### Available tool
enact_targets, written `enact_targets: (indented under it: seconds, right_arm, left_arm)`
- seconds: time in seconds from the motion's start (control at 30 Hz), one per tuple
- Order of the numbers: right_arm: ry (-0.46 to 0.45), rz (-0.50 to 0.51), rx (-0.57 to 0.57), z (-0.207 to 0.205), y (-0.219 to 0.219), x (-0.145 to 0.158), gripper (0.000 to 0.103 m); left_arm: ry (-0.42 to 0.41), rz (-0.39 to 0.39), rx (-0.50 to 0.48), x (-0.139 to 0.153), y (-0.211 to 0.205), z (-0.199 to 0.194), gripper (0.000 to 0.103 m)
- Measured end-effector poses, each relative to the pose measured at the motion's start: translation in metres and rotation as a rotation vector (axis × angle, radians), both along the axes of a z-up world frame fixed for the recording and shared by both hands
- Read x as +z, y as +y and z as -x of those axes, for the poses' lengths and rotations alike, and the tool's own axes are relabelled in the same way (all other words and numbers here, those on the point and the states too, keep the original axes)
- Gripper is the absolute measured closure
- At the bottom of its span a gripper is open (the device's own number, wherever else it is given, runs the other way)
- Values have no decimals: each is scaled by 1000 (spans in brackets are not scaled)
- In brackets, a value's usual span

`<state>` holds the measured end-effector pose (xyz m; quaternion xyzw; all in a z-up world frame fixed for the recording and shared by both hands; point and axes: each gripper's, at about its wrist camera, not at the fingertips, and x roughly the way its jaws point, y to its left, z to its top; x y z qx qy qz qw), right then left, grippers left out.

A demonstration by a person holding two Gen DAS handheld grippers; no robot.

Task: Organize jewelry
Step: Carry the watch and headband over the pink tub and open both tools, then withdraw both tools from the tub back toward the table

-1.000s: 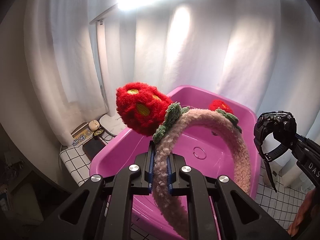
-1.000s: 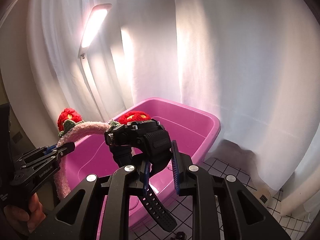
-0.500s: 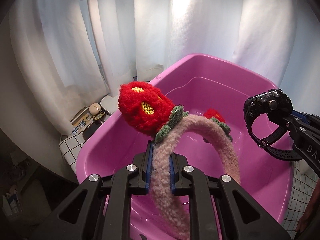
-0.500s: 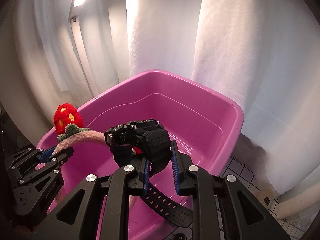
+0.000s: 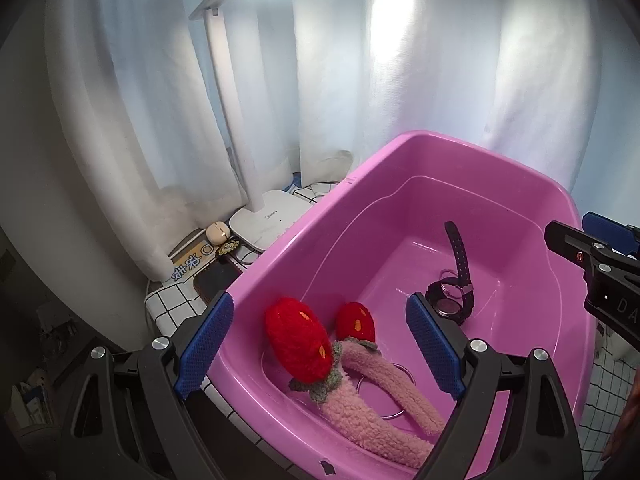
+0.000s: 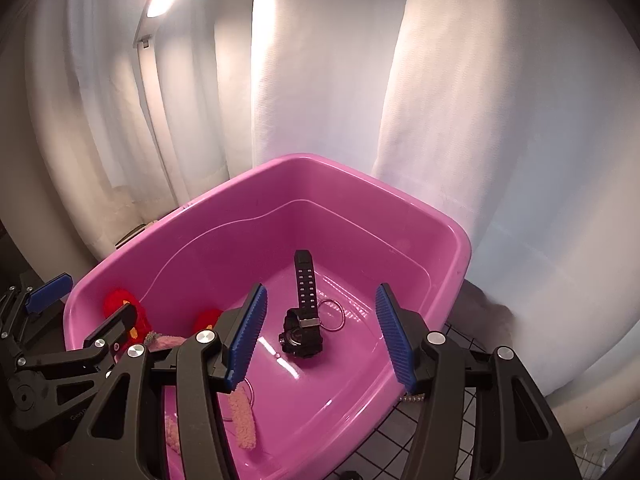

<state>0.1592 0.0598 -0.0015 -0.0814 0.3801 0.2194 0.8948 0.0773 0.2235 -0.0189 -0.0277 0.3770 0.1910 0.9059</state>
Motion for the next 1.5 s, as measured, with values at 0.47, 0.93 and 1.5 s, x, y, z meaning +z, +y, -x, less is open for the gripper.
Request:
enact_targets:
  seconds: [0.47,0.93,1.5]
  right_arm:
    - [-9,-58,-36,23,-28,10,49]
    - [-34,-122,-108,52,-81,29,46]
    - [-44,-138,-341,112,-218,30,43]
  left_arm:
    - [-31,40,-55,17,-23,17,13]
    - [-47,63,-101,28,-53,30,10]
    - [-73,127,-196,35,-111,57,9]
